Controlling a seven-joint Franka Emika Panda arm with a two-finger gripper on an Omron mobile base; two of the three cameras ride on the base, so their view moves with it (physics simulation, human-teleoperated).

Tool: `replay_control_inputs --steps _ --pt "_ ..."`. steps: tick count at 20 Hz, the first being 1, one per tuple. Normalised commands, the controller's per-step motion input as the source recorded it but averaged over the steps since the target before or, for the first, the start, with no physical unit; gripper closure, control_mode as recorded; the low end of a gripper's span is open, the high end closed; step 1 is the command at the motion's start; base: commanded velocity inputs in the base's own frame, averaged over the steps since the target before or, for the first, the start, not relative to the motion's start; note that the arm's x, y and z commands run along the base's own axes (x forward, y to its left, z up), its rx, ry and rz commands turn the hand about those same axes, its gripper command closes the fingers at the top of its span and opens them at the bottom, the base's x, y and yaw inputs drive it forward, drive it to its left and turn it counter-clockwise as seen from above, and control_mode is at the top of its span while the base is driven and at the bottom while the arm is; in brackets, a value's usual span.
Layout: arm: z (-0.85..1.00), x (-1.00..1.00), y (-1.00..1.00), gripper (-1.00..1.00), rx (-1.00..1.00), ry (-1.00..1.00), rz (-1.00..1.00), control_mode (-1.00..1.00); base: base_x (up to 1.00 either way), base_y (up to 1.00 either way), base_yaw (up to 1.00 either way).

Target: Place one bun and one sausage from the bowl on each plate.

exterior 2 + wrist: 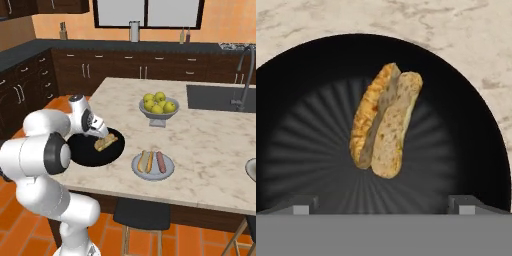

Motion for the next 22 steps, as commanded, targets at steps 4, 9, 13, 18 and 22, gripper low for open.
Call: replay_control_inputs --steps 4,9,13,18,22 --pt "-0.31 0.6 0.17 -1.0 -0.05 0.09 0.0 -1.0 0.0 0.0 0.0" --pt "-0.32 0.28 0.0 -1.0 -0.03 0.12 0.0 -1.0 0.0 0.0 0.0" --pt "-0.47 0.29 0.0 -1.0 -0.04 0.05 0.0 -1.0 0.0 0.0 0.0" --pt "-0.22 0.13 0.0 -1.0 -0.01 0.02 0.0 -1.0 0.0 0.0 0.0" --pt "-0.18 0.0 -0.03 -1.0 0.0 0.05 0.0 -1.0 0.0 0.0 0.0"
